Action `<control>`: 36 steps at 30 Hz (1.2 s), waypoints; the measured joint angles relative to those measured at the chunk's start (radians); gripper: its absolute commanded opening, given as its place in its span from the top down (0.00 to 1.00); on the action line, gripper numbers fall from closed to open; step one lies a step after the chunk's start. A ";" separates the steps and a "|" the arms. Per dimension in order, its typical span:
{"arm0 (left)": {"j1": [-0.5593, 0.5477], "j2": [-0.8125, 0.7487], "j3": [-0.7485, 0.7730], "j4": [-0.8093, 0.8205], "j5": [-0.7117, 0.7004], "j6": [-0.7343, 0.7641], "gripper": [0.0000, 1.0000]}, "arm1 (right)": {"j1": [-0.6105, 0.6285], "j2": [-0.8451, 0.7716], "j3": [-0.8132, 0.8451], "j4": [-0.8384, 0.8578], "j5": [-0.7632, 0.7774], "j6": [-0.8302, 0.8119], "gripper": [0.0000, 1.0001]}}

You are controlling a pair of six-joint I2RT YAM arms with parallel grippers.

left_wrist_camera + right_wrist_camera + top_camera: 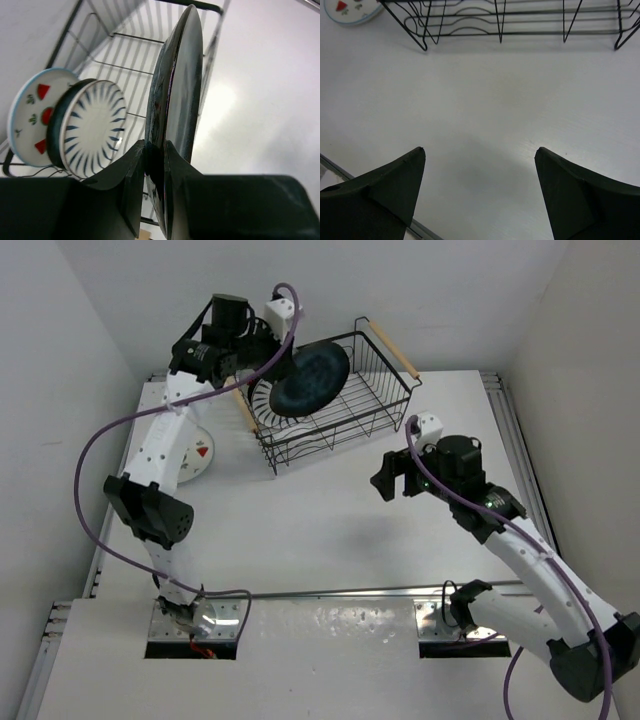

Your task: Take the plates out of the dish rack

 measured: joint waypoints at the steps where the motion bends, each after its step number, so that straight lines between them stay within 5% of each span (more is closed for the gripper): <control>1: -0.011 -0.016 -0.011 -0.014 0.010 0.012 1.00 | -0.004 -0.003 0.024 -0.004 -0.001 -0.008 0.10; 10: -0.095 -0.195 -0.343 -0.105 0.161 0.142 1.00 | -0.052 -0.107 0.086 -0.054 -0.053 -0.032 0.08; 20: -0.164 -0.237 -0.857 0.007 0.182 0.176 1.00 | -0.053 -0.105 -0.019 -0.070 -0.096 0.028 0.12; 29: -0.177 -0.235 -1.020 0.262 0.178 0.078 1.00 | -0.054 -0.040 -0.166 -0.006 -0.146 0.102 0.12; 36: -0.177 -0.155 -1.042 0.378 0.245 0.019 1.00 | -0.056 0.089 -0.277 0.147 -0.262 0.172 0.22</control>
